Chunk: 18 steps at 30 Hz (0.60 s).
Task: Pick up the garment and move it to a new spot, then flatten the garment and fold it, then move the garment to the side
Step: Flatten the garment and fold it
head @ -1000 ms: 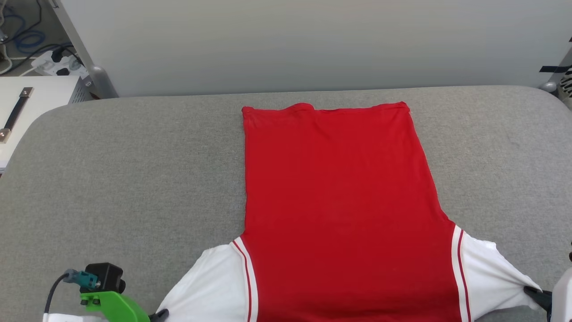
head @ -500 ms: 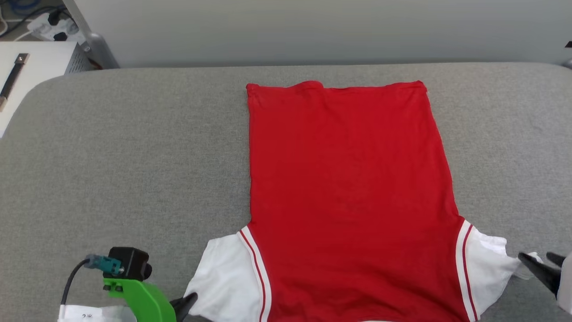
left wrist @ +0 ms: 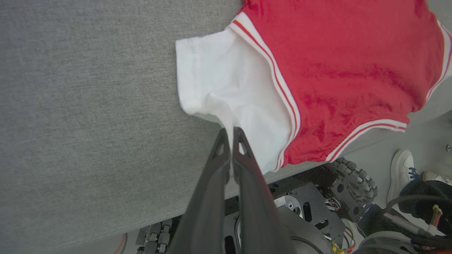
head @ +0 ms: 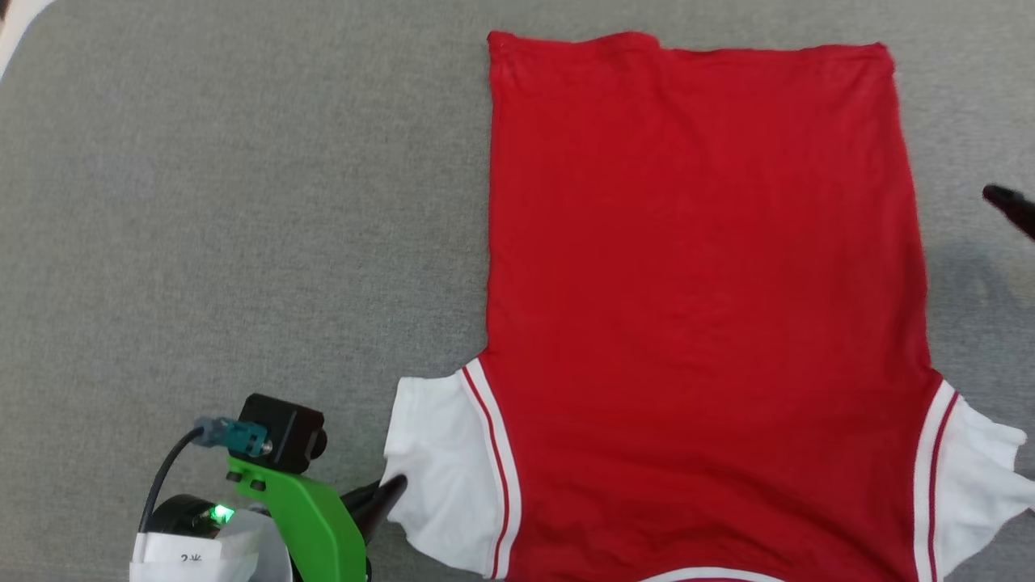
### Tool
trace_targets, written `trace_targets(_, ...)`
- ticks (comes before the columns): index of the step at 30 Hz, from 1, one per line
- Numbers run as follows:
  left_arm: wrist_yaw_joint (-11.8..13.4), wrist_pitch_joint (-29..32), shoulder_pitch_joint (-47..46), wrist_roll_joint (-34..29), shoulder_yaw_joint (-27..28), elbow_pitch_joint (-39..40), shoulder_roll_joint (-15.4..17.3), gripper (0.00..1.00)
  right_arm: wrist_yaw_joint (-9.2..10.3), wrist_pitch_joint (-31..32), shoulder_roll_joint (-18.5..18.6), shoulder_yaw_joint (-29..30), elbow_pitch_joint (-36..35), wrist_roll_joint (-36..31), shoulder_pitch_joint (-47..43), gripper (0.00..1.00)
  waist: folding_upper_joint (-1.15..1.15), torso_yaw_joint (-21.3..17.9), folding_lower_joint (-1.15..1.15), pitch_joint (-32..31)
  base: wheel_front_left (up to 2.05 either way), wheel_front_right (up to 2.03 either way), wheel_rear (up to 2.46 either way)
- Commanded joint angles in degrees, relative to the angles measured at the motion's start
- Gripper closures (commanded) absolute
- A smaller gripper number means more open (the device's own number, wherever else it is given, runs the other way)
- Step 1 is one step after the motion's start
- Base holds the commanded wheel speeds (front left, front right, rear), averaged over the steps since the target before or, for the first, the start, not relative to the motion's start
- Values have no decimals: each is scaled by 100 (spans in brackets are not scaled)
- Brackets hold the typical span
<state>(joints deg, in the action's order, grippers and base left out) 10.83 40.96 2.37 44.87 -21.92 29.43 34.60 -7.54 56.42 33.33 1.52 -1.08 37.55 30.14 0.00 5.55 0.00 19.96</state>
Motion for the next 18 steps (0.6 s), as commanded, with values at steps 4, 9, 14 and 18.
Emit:
trace_targets(4,-137,-27,-396,-184,-198,104,-118,100,5,492,124,-90,847,-429,1494,0,0,945,0,1233,0,0,0)
trace_targets(9,-263,-147,-566,-224,-330,13,-273,100,5,615,158,-78,1550,-765,2300,0,0,1216,0,1512,0,0,0)
trace_targets(14,-374,-258,-693,-249,-394,-102,-359,100,5,678,165,-94,1984,-1084,2731,0,0,1377,0,1674,0,0,0)
trace_targets(18,-439,-339,-772,-262,-448,-206,-438,100,5,676,179,-160,2244,-1222,2886,0,0,1445,0,1732,0,0,0)
